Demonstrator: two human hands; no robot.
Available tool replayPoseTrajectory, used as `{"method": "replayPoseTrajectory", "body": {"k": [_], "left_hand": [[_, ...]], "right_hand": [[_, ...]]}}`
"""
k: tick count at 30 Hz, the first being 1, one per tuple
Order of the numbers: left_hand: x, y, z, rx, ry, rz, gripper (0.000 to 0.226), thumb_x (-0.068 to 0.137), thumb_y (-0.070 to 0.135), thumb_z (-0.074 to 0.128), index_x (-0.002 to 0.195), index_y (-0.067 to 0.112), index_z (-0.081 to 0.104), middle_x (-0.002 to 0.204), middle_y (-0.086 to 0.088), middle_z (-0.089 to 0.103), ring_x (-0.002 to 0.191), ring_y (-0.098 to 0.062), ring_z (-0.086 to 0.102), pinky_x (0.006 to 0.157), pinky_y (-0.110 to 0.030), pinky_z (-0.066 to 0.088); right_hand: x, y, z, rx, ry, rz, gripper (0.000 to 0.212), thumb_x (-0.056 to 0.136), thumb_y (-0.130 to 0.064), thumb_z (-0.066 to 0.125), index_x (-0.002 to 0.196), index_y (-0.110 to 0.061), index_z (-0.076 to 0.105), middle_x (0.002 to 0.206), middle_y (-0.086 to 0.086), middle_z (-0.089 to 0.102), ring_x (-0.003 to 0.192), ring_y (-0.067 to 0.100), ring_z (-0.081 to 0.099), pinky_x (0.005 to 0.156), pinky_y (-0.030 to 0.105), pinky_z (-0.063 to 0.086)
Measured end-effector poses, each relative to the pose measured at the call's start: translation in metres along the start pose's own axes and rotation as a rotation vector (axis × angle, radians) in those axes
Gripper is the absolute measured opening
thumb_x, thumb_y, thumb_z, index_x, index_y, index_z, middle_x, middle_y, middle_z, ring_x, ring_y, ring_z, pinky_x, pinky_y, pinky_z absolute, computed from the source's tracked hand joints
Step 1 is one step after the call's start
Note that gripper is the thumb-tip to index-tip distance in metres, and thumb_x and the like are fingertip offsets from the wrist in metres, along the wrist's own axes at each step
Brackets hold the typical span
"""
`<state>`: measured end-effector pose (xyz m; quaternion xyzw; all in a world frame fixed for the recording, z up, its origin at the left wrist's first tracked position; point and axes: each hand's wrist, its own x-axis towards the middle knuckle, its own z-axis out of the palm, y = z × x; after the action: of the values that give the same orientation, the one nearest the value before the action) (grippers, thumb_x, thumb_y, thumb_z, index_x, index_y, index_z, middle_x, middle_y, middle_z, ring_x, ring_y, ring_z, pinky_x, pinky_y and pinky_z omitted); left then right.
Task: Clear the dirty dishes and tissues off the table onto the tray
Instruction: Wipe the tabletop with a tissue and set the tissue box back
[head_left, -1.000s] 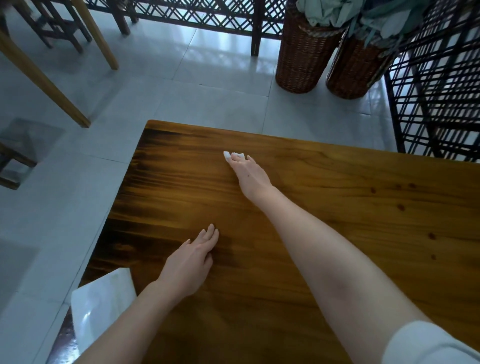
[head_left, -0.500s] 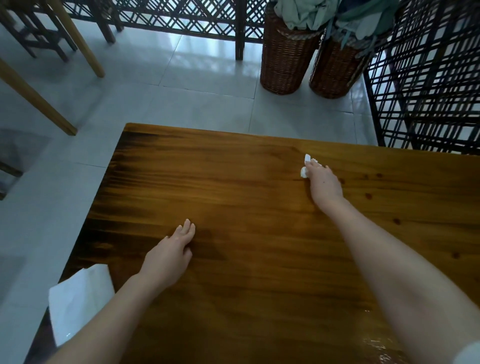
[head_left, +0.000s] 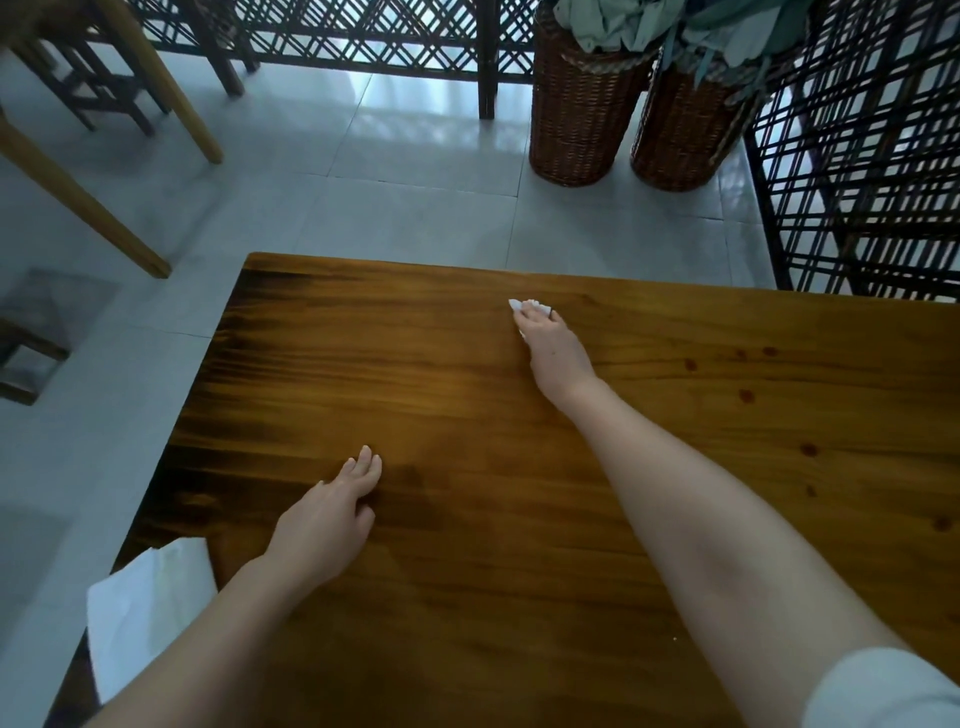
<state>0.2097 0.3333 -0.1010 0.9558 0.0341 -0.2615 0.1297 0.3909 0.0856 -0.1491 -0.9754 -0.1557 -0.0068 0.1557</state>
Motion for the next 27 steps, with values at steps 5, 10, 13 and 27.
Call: {"method": "replayPoseTrajectory", "body": {"k": [5,10,13,27], "left_hand": [[0.0,0.003,-0.001,0.054,-0.015,-0.024,0.058,0.101,0.021,0.039,0.152,0.026,0.012,0.159,0.01,0.004,0.145,-0.012,0.017,0.113,-0.032,0.027],[0.002,0.008,-0.003,0.069,-0.023,-0.059,0.06,0.099,0.021,0.045,0.151,0.028,0.015,0.159,0.009,0.007,0.144,-0.015,0.021,0.107,-0.032,0.037],[0.003,0.009,-0.001,0.077,-0.013,-0.089,0.063,0.098,0.022,0.048,0.151,0.029,0.016,0.159,0.01,0.008,0.143,-0.015,0.026,0.104,-0.034,0.042],[0.006,0.003,0.009,0.073,0.068,-0.098,0.064,0.095,0.022,0.052,0.15,0.03,0.019,0.158,0.011,0.012,0.14,-0.015,0.032,0.097,-0.032,0.047]], "right_hand": [[-0.013,0.016,-0.008,-0.073,-0.006,0.017,0.059,0.093,0.011,0.042,0.147,-0.004,0.025,0.154,0.011,0.026,0.142,0.02,0.025,0.116,0.029,0.012],[-0.054,0.072,-0.029,-0.126,0.018,0.175,0.07,0.086,0.016,0.049,0.148,-0.007,0.024,0.154,0.009,0.028,0.141,0.019,0.027,0.116,0.03,0.014],[-0.083,0.11,-0.042,-0.157,0.013,0.267,0.068,0.087,0.013,0.05,0.147,-0.009,0.026,0.154,0.008,0.029,0.141,0.018,0.026,0.115,0.03,0.012],[-0.105,0.164,-0.056,-0.024,0.106,0.512,0.031,0.09,0.004,0.052,0.113,-0.013,0.065,0.118,0.016,0.064,0.124,0.03,0.051,0.098,0.043,0.048]]}}
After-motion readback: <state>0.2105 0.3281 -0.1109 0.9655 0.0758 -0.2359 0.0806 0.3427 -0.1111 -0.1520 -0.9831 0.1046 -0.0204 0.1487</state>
